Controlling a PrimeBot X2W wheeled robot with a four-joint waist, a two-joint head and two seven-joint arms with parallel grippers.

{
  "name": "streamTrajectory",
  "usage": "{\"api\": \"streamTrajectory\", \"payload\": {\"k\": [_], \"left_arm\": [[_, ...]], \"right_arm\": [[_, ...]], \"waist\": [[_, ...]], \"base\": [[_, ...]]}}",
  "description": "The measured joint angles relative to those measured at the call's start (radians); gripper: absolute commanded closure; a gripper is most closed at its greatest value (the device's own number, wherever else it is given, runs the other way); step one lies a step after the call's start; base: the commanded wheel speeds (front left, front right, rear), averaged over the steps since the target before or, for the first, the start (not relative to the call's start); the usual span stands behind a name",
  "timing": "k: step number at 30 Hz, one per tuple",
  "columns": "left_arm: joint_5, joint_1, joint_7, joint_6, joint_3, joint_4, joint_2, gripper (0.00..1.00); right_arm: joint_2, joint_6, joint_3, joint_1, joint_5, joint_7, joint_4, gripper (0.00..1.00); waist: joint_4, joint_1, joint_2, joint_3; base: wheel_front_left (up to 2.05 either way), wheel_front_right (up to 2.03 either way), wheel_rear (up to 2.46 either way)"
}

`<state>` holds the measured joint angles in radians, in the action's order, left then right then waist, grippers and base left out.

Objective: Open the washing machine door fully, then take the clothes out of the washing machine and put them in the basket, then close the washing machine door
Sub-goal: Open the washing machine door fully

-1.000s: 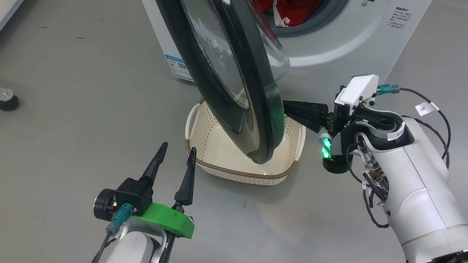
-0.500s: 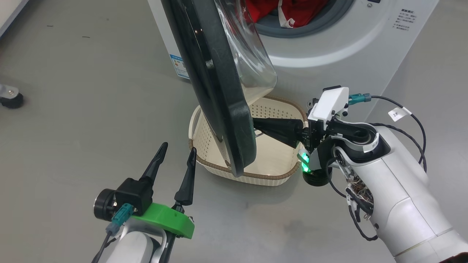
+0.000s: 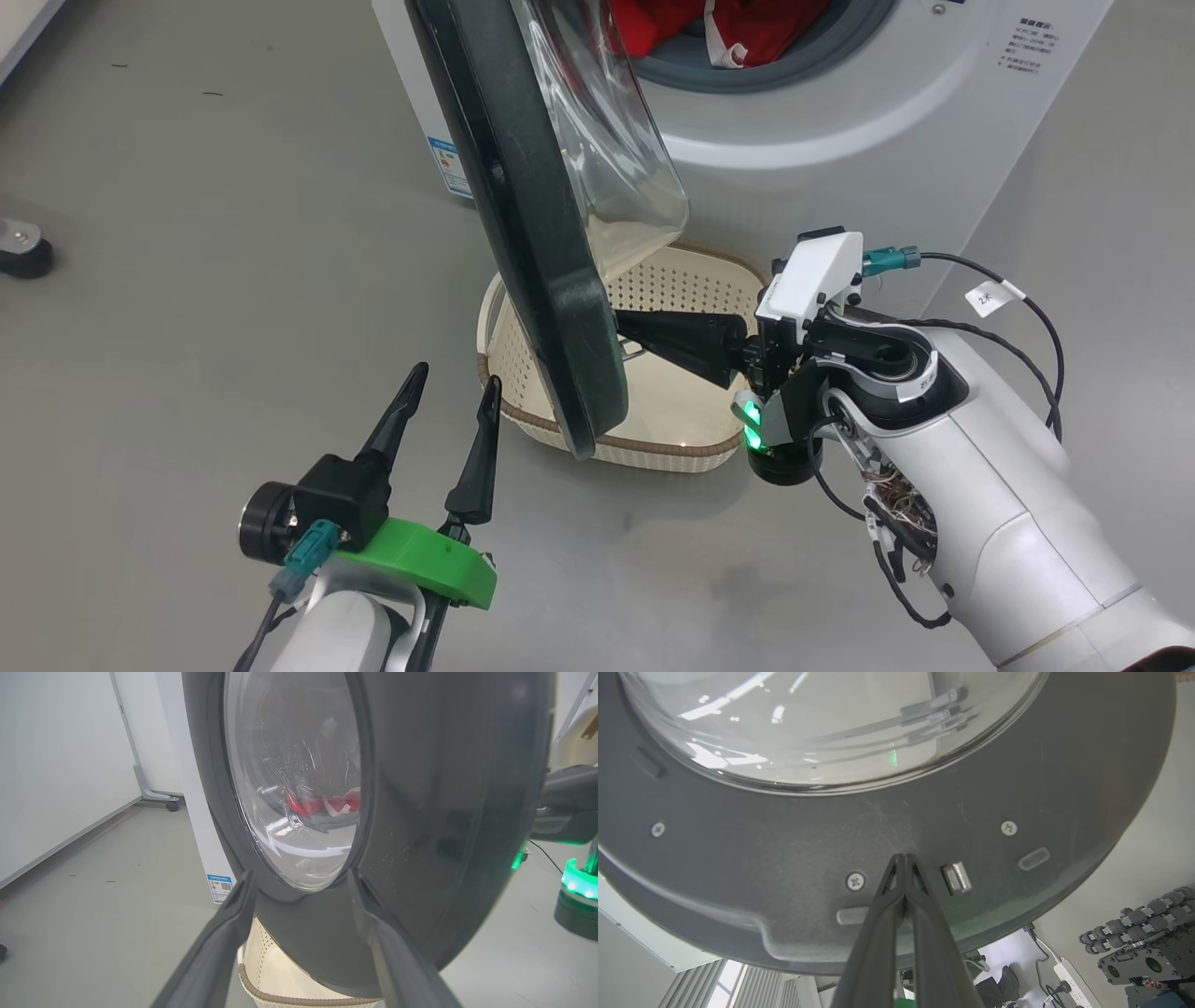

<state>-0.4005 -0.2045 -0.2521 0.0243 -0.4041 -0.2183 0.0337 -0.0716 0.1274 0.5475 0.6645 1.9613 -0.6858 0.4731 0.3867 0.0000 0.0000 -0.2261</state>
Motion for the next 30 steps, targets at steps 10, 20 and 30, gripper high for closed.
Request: {"api": "streamTrajectory", "payload": {"k": [10, 20, 30], "left_arm": [[0.001, 0.002, 0.000, 0.007, 0.024, 0.000, 0.000, 0.00], [0.019, 0.037, 0.000, 0.014, 0.057, -0.004, 0.000, 0.00], [0.050, 0.062, 0.000, 0.014, 0.107, -0.010, 0.001, 0.00]], "right_arm": [[-0.002, -0.024, 0.012, -0.002, -0.072, 0.062, -0.008, 1.00], [-0.118, -0.136, -0.020, -0.069, -0.217, 0.220, -0.035, 1.00], [-0.227, -0.212, -0.068, -0.185, -0.455, 0.539, -0.082, 1.00]], "waist": [[-0.033, 0.0000, 0.0000, 0.022], [-0.082, 0.0000, 0.0000, 0.075], [-0.160, 0.0000, 0.0000, 0.123]], "base": [[0.00, 0.00, 0.00], [0.00, 0.00, 0.00], [0.00, 0.00, 0.00]]}}
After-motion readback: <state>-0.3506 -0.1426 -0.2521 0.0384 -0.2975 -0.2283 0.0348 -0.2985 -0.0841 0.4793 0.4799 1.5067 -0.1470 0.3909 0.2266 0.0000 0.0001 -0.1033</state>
